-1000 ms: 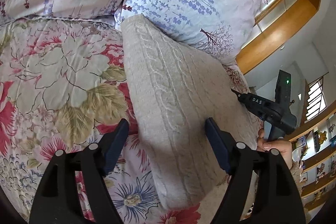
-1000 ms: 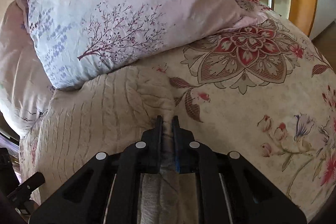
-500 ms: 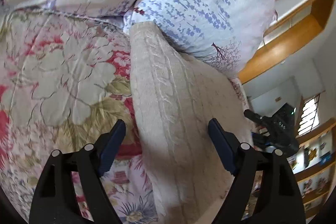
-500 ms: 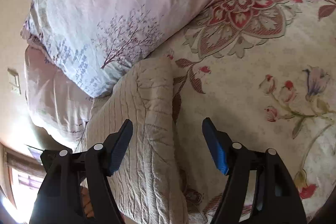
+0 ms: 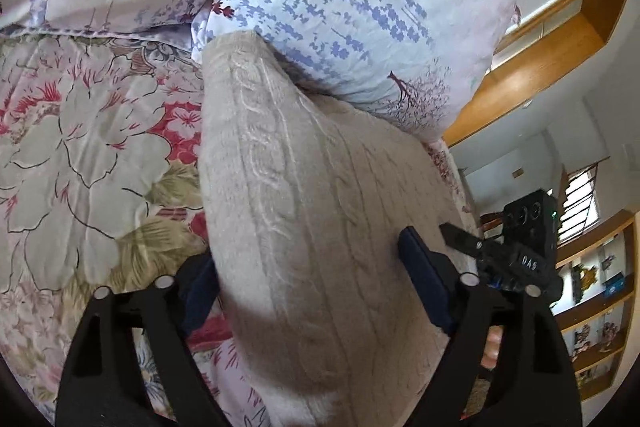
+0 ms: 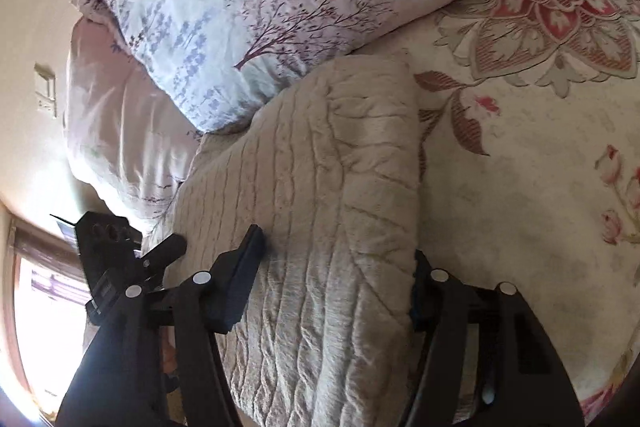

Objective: Fold small clothes

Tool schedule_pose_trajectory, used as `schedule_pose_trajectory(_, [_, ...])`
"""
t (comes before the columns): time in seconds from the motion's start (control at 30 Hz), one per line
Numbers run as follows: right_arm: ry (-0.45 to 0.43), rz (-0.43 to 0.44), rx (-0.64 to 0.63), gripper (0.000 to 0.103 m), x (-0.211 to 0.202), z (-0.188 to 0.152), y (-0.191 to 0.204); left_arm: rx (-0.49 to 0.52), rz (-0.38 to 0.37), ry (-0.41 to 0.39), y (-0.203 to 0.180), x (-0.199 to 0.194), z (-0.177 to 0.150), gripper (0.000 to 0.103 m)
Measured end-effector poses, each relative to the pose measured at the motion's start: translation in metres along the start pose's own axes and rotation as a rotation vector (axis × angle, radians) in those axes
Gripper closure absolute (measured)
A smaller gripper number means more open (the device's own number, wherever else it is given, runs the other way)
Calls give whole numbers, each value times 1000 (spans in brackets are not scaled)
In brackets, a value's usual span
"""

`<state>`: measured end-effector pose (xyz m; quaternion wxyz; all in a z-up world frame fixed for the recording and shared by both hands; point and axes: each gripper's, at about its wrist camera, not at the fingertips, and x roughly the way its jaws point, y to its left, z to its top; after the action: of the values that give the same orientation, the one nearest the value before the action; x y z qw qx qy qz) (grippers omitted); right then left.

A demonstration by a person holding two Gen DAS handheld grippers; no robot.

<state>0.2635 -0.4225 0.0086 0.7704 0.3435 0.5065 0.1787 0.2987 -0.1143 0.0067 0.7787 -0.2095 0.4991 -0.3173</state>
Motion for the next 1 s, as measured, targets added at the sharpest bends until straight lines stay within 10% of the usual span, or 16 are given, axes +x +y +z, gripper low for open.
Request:
schedule_pose_trajectory(0.3, [-30, 105, 61, 71, -3, -13, 4, -86, -72, -34, 18, -24, -8, 65])
schedule_pose_trajectory(0.73, [-92, 148, -229, 75, 24, -53, 124, 25, 34, -152, 42, -162, -29, 65])
schedule_pose_trajectory(1.0, [-22, 12, -168, 68, 91, -73, 121, -129, 91, -110, 121, -149, -40, 53])
